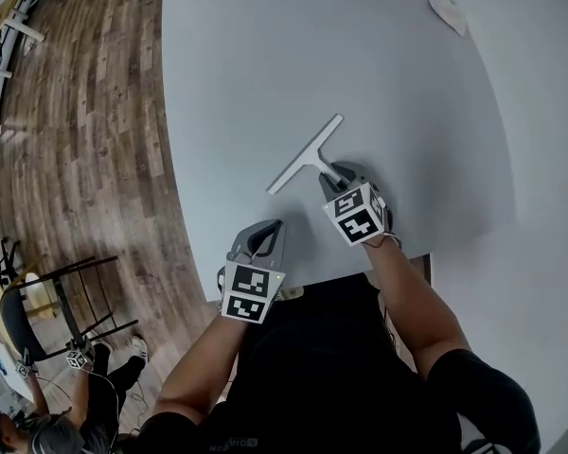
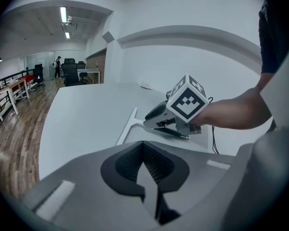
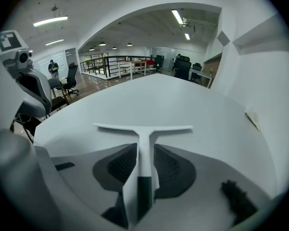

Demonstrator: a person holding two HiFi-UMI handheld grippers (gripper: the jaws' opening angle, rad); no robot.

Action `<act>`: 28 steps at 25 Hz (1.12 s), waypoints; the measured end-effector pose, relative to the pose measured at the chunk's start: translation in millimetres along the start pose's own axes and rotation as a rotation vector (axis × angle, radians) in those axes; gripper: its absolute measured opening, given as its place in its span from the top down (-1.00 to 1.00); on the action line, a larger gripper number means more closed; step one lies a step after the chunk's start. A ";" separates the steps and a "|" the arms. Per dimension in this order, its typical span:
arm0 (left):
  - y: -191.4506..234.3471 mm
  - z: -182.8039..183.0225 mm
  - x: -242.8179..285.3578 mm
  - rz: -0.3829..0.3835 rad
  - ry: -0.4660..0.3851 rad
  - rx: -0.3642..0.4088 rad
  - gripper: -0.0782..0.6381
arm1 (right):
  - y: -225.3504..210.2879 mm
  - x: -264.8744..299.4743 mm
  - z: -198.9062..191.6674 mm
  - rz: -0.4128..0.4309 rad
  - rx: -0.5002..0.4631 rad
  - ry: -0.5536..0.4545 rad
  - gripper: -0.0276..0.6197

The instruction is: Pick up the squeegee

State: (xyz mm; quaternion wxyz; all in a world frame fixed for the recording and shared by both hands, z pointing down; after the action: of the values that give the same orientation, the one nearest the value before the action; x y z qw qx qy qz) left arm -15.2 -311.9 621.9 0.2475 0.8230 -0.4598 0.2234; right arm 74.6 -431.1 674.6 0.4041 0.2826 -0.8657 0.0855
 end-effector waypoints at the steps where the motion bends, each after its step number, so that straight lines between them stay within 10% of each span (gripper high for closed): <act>1: 1.8 -0.4 0.8 0.004 0.001 -0.007 0.76 | 0.0 5.0 0.2 0.008 -0.004 0.008 0.60; 15: 18.6 -2.6 -17.3 0.042 -0.008 -0.044 0.76 | 3.1 22.5 0.4 0.026 -0.006 0.055 0.64; 28: 20.0 5.3 -88.6 0.050 -0.114 -0.030 0.76 | 49.3 -74.0 87.1 0.072 0.320 -0.323 0.64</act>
State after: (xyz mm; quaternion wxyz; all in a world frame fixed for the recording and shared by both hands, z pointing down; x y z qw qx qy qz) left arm -74.1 -267.0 569.0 0.2275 0.8189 -0.4969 0.1754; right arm 28.3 -392.1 565.9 0.2070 0.3220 -0.9041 0.1900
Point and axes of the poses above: the fingertips, and each gripper's own axes: x forward along the fingers, y to its left, z out of its top, the point moved 2 cm from there along -x, backward along the fingers, and after that the axes turned 5 degrees about -y, right-handed, at the moved point
